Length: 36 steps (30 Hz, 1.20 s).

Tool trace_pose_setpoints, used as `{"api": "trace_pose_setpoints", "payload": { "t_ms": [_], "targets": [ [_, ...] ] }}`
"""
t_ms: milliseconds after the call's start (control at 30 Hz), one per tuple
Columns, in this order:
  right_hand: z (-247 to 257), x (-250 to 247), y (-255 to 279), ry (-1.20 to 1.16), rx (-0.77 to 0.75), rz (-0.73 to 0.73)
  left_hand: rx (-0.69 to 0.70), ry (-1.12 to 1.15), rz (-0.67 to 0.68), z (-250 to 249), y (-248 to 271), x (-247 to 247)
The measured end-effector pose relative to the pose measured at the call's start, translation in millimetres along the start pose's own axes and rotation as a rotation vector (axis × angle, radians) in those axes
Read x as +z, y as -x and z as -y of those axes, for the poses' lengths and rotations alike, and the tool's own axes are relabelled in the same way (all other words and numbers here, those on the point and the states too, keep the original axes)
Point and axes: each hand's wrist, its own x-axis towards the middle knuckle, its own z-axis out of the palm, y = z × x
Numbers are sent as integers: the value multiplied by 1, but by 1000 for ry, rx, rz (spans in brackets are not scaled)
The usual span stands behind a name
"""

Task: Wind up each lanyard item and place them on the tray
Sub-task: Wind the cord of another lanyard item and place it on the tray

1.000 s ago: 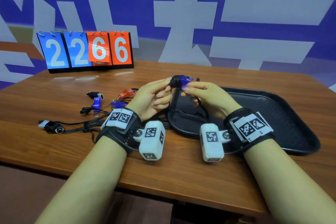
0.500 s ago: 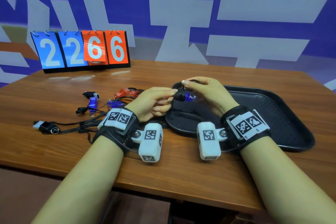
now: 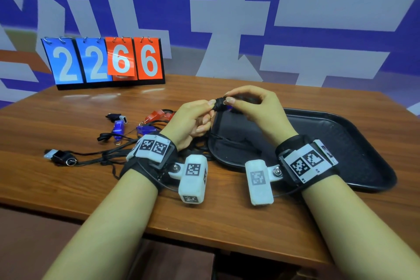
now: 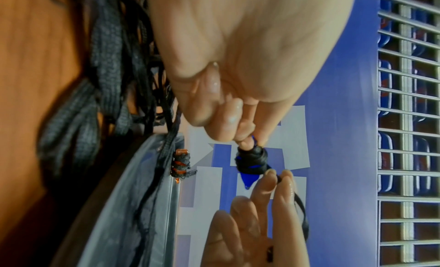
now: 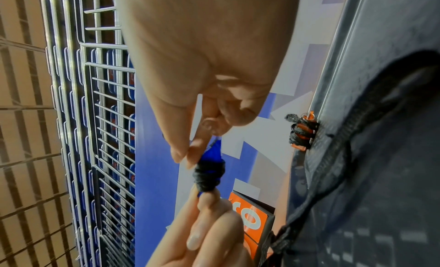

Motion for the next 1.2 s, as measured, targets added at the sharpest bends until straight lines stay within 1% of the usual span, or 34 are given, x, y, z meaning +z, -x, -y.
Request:
{"api": "trace_pose_setpoints", "payload": {
  "t_ms": [267,333,500,700,833,967,1100,1200],
  "targets": [
    [-8,2,-1,-72,1,78,51,137,-31,0,0,2],
    [-9,4,-1,-137,19,94,59,150,-30,-1,0,2],
    [-5,6,-1,-362,136,126,56,201,-32,-2,1,2],
    [-6,4,-1,-363,225,147,75,210,-1,-2,1,2],
    [-9,3,-2,-278,171,116,35,237,73,-3,2,1],
    [-10,3,-1,-190,147,101,5,255,101,-3,2,-1],
    [-8,4,-1,-158,205,31,-12,226,153,-3,4,0],
    [-8,6,-2,-194,261,36,-42,176,206,-3,5,1]
  ]
}}
